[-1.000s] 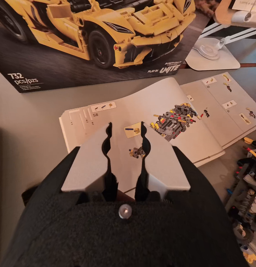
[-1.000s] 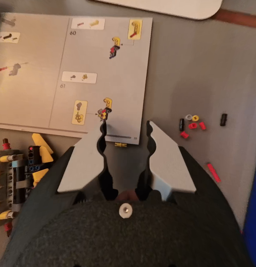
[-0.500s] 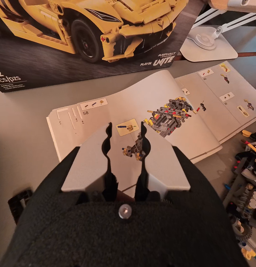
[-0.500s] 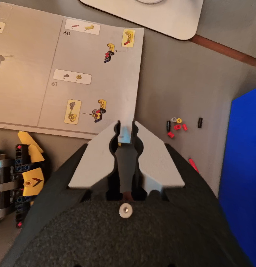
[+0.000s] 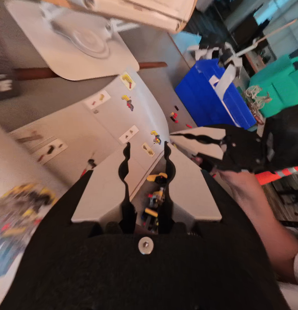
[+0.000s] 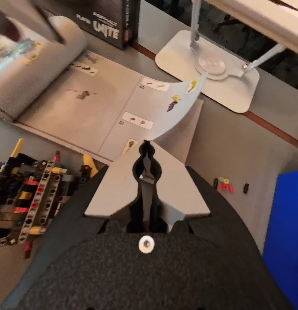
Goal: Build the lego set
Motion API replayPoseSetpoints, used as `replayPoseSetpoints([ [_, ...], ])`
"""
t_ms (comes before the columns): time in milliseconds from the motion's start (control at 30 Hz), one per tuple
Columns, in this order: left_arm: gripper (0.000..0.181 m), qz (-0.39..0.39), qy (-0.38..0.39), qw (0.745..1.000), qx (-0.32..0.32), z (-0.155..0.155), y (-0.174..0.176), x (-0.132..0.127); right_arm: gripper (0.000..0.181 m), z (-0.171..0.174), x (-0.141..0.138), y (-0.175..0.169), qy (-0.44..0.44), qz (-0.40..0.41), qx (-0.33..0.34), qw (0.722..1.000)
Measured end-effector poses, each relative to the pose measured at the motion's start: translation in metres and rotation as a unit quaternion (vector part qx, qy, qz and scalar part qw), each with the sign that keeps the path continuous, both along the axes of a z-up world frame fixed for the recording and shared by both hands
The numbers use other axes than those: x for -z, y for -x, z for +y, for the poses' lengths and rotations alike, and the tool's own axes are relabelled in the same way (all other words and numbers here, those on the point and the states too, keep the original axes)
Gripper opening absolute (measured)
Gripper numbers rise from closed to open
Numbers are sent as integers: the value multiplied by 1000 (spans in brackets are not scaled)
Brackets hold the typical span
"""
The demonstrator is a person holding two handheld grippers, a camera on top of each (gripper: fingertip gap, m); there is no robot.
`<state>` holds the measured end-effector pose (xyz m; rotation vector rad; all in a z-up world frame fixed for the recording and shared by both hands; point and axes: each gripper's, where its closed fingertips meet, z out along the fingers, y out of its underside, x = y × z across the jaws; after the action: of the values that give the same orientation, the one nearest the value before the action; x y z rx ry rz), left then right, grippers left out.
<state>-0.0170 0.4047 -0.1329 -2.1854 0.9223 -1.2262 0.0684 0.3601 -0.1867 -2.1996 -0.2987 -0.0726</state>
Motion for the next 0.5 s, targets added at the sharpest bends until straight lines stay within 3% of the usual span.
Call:
replayPoseSetpoints([
  [33, 41, 13, 14, 1000, 11, -1, -17, 8, 0, 0, 0, 6, -1, -4, -9, 1000],
  [233, 41, 43, 86, 993, 71, -17, -83, 44, 0, -1, -2, 33, -17, -45, -53, 997],
  [300, 41, 49, 62, 993, 93, -17, -90, 43, 0, -2, -3, 15, -18, -73, -26, 997],
  [367, 40, 78, -17, 993, 90, -2, -81, 44, 1, -10, 3, -13, 4, -35, 16, 999],
  [433, 40, 130, -89, 985, 76, 16, -63, 53, 41, -20, 23, -36, 62, 47, 53, 996],
  [500, 40, 169, -121, 976, 68, 24, -49, 64, 56, -25, 40, -38, 97, 114, 55, 987],
])
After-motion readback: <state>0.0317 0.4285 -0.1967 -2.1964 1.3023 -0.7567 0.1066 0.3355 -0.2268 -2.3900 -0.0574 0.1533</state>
